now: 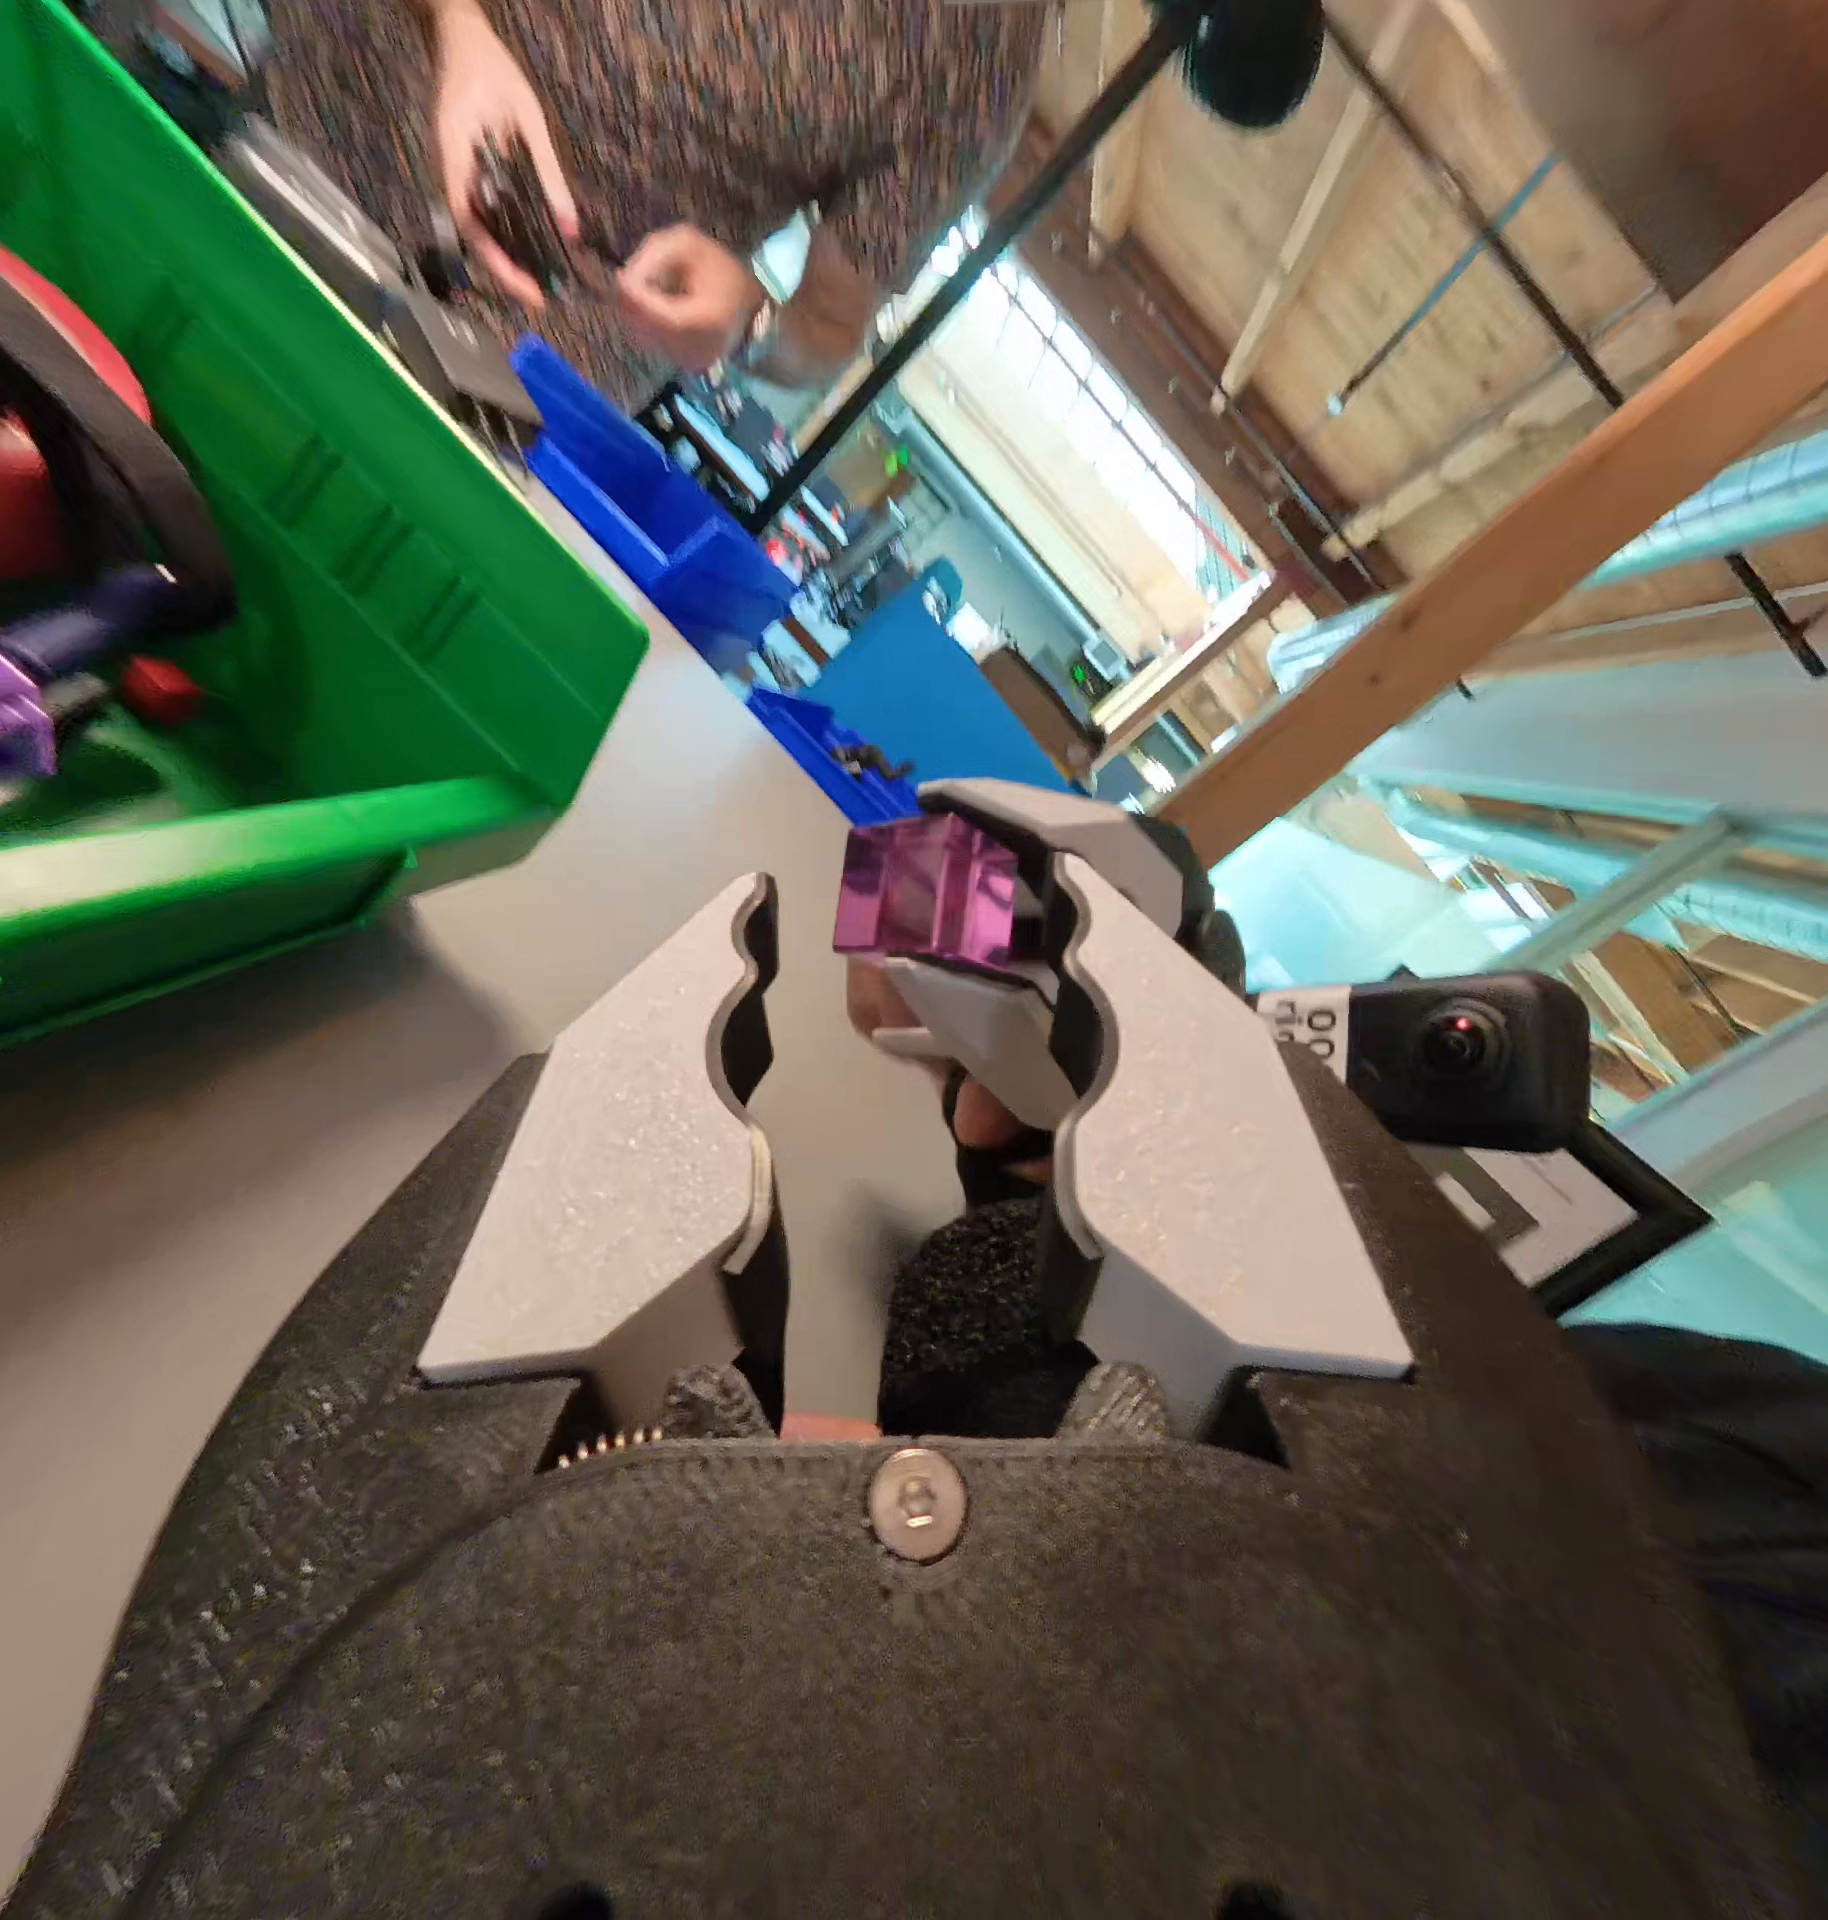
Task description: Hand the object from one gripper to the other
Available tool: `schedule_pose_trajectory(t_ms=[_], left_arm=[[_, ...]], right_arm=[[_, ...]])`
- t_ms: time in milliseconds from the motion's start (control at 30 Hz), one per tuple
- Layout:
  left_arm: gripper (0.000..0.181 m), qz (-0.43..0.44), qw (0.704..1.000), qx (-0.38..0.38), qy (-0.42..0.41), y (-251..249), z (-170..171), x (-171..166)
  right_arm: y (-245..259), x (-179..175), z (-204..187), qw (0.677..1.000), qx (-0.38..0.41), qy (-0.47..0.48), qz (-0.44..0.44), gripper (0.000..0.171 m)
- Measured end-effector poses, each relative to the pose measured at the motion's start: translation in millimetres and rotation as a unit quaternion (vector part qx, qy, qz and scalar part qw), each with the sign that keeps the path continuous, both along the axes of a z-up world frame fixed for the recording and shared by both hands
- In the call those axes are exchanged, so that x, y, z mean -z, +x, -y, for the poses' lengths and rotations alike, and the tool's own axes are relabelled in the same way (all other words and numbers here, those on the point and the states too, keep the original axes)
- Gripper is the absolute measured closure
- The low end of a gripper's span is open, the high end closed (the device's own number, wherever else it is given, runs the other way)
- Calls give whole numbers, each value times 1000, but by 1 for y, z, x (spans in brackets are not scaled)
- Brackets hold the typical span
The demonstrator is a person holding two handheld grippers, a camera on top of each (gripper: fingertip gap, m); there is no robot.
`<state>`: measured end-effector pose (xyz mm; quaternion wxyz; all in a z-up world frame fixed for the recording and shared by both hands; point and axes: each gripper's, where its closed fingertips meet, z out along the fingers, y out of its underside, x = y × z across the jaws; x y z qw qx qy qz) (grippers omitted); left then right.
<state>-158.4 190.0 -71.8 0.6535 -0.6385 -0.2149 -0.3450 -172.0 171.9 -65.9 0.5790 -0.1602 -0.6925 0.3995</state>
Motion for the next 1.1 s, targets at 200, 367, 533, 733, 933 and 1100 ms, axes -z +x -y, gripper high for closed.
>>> schedule_pose_trajectory(t_ms=[200, 367, 533, 733, 933, 1100], left_arm=[[142, 46, 997, 63, -1, 17, -5, 8], [142, 33, 998, 60, 8, 19, -6, 8], [143, 15, 999, 32, 7, 11, -4, 6], [143, -1, 999, -32, 38, -9, 5, -6], [143, -81, 990, -108, 37, -15, 6, -11], [143, -17, 996, -69, 60, 1, -1, -11]], right_arm=[[6, 9, 7, 998, -38, 56, 14, 141], [8, 7, 7, 998, -46, 44, 4, 141], [12, 6, 4, 998, -44, 32, 13, 134], [19, 1, -3, 994, -67, -53, 63, 126], [15, 1, -5, 984, -77, -135, 90, 117], [9, -2, 1, 993, -61, -92, 32, 130]])
